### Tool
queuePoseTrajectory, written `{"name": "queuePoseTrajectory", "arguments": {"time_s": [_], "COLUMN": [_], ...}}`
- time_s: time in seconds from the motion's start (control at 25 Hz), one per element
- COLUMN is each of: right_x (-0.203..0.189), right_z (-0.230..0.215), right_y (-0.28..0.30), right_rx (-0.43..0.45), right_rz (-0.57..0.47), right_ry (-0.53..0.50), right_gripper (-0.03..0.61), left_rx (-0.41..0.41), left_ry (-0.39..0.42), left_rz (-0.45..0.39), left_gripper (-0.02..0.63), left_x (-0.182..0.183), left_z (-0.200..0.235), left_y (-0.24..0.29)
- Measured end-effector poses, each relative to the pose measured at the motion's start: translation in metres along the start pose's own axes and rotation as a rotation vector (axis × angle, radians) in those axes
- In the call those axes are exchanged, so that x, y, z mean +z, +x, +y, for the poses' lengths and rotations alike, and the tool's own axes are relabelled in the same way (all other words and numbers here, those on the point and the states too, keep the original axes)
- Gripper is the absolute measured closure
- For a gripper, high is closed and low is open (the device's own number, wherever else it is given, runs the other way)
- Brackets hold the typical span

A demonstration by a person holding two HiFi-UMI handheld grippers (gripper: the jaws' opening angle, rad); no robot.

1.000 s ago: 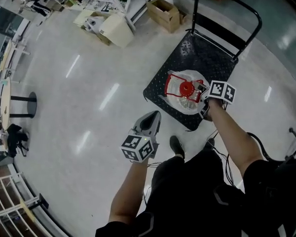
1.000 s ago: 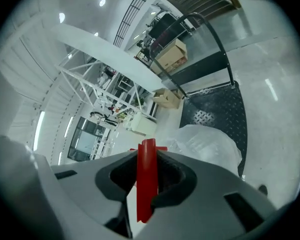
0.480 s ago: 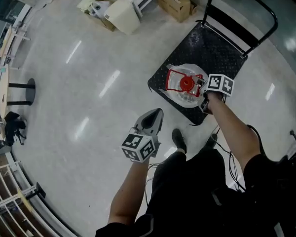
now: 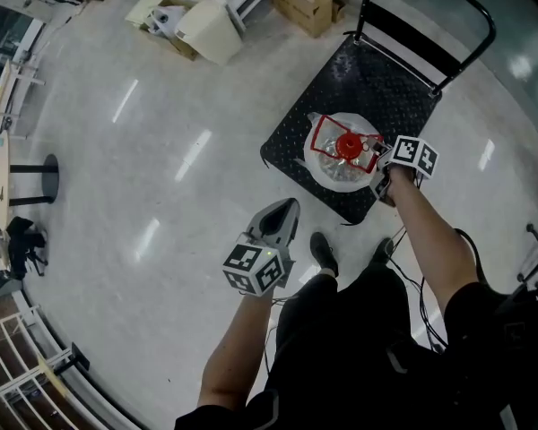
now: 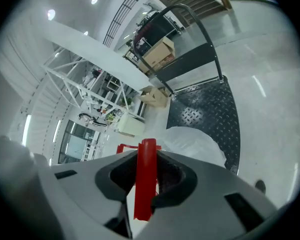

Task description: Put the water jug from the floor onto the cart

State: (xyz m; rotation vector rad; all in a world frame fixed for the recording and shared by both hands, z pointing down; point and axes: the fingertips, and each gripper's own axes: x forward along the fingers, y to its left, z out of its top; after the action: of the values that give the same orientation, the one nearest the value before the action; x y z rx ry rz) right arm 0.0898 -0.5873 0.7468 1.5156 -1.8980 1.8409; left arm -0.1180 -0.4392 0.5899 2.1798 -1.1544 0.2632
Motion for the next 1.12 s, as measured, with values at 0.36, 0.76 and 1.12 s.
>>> {"name": "queuePoseTrajectory", "arguments": {"time_s": [0.36,0.76,1.12], "right_x": [-0.001,0.052,0.113], "right_z": [-0.025,-0.027,0.036], "right_y": [-0.005,-0.091,-0.283], "right_rx": [-0.033,-0.05,0.118], "right_rz": [0.039,-0.086,-0.322], "right_ry": [-0.048,-0.222,-0.399], "right_gripper": [0.506,0.416,0.421], "left_rx": [-0.025,-0.084,-0.27], "left_ry": [0.013,0.065,0.177], "left_rz": [0.038,0.0,-0.132], "left_gripper": [0.615,0.615,0.615], "left_x": [-0.004,0.026,0.092], "left_z": [-0.026,-0.071,-0.182], "left_y": [0.015,0.031,0.059]}}
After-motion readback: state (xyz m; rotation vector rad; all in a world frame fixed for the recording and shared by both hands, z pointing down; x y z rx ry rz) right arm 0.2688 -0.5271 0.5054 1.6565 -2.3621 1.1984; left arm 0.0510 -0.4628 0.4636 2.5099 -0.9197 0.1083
